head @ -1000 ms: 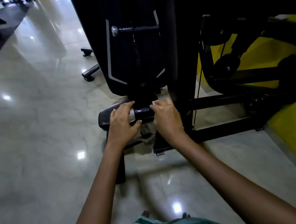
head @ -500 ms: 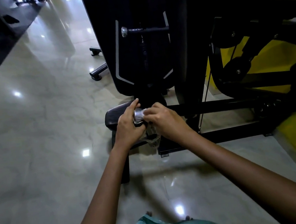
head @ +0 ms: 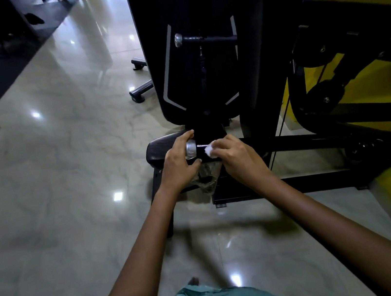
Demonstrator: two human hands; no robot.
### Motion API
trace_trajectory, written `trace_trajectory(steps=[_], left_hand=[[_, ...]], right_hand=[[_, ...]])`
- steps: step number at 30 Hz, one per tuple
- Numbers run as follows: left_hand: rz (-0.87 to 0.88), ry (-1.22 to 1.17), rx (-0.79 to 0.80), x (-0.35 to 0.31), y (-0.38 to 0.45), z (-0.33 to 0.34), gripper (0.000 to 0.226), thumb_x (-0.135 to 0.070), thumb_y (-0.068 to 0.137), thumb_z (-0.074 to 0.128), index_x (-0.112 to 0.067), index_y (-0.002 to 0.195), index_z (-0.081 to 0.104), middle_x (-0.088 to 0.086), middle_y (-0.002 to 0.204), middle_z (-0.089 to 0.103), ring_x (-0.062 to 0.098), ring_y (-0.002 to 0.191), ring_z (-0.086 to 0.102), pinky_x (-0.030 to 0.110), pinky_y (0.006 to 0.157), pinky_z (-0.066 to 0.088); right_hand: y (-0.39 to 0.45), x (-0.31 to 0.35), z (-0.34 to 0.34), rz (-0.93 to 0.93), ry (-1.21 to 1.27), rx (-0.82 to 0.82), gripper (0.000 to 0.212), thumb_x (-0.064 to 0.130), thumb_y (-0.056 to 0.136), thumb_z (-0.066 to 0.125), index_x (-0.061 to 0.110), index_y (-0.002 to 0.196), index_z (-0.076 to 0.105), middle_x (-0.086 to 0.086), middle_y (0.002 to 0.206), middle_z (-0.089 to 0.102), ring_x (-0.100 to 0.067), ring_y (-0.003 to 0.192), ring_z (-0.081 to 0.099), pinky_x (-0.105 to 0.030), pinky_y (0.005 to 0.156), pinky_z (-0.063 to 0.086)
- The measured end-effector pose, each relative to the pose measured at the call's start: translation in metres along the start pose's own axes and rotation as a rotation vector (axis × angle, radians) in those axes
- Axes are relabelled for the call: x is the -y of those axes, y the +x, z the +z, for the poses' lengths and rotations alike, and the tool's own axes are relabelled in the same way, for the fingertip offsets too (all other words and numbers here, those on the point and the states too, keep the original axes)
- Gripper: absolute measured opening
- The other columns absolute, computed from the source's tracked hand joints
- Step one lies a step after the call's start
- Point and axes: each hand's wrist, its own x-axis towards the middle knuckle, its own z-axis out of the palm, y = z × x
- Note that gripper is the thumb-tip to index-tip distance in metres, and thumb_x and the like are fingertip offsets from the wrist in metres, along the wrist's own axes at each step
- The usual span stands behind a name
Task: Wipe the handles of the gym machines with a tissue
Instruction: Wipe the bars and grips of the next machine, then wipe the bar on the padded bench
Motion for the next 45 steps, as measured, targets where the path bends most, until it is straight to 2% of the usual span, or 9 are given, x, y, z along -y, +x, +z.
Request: trace_trajectory(steps=[3,7,10,15,20,25,31,37,45], left_hand=[[0.0,0.017,0.01,0.001,-0.001,0.0,0.069,-0.004,0.075,0.071,-0.011,0.138,0.043,0.003,0.138,0.049,0.021,0.125,0.047,0.037,0.105,0.04],[0.029,0.063,0.057,0.0,-0.002,-0.004,0.072,-0.011,0.078,0.069,-0.011,0.142,0.037,0.004,0.142,0.044,0.026,0.126,0.045,0.04,0.105,0.038],[0.044,0.184,0.146,0.008,-0.004,-0.015,0.077,-0.024,0.081,0.065,-0.012,0.147,0.026,0.005,0.145,0.041,0.026,0.124,0.045,0.038,0.108,0.031],[-0.16,0.414,0.198,0.047,-0.01,-0.062,0.085,-0.023,0.082,0.066,-0.008,0.149,0.016,0.011,0.149,0.032,0.033,0.129,0.041,0.04,0.107,0.03],[-0.278,0.578,0.297,0.075,-0.012,-0.105,0.072,-0.027,0.088,0.061,-0.01,0.147,0.023,0.01,0.149,0.034,0.028,0.134,0.038,0.037,0.11,0.026],[-0.468,0.505,0.399,0.107,-0.011,-0.12,0.064,-0.026,0.091,0.06,-0.007,0.144,0.03,0.011,0.143,0.043,0.027,0.129,0.044,0.032,0.102,0.036],[-0.673,0.601,0.591,0.167,-0.028,-0.133,0.058,-0.029,0.091,0.059,-0.006,0.139,0.037,0.012,0.14,0.047,0.028,0.125,0.047,0.034,0.1,0.042],[-0.732,0.676,0.656,0.22,-0.03,-0.177,0.051,-0.03,0.093,0.056,-0.008,0.136,0.043,0.012,0.139,0.047,0.028,0.125,0.046,0.032,0.097,0.042],[-0.686,0.741,0.607,0.277,-0.027,-0.257,0.027,-0.022,0.091,0.049,-0.006,0.108,0.063,0.013,0.119,0.061,0.031,0.106,0.058,0.032,0.082,0.047]], right_hand=[[-0.006,0.006,-0.004,0.13,-0.003,-0.006,0.023,-0.008,0.075,0.066,0.003,0.095,0.071,-0.012,0.096,0.067,-0.029,0.085,0.059,-0.036,0.055,0.054],[0.006,0.023,-0.006,0.334,0.128,0.129,0.018,0.011,0.092,0.056,0.008,0.091,0.073,-0.01,0.088,0.064,-0.021,0.081,0.06,-0.025,0.062,0.046],[0.019,0.037,-0.003,0.295,0.214,0.16,0.02,0.013,0.09,0.056,0.006,0.089,0.074,-0.012,0.086,0.064,-0.024,0.078,0.06,-0.031,0.065,0.048],[0.052,0.047,-0.006,0.186,0.328,0.044,0.014,0.007,0.081,0.063,0.007,0.085,0.076,-0.013,0.084,0.068,-0.027,0.077,0.063,-0.034,0.069,0.051],[0.112,0.068,0.014,0.134,0.334,0.148,0.02,0.006,0.083,0.06,0.006,0.097,0.074,-0.015,0.096,0.07,-0.028,0.087,0.065,-0.029,0.075,0.051],[0.157,0.1,0.053,0.13,0.295,0.355,0.019,0.006,0.082,0.061,0.005,0.097,0.073,-0.017,0.099,0.07,-0.03,0.09,0.066,-0.03,0.073,0.051],[0.203,0.142,0.109,0.153,0.268,0.588,0.019,0.017,0.084,0.069,-0.001,0.089,0.071,-0.017,0.082,0.071,-0.024,0.074,0.066,-0.026,0.065,0.049],[0.239,0.17,0.181,0.122,0.149,0.837,0.024,0.022,0.083,0.07,0.0,0.092,0.07,-0.009,0.083,0.072,-0.019,0.078,0.068,-0.032,0.078,0.056],[0.29,0.231,0.24,0.064,0.136,0.746,0.025,0.022,0.085,0.069,-0.002,0.088,0.068,-0.018,0.095,0.067,-0.028,0.089,0.065,-0.026,0.068,0.046]])
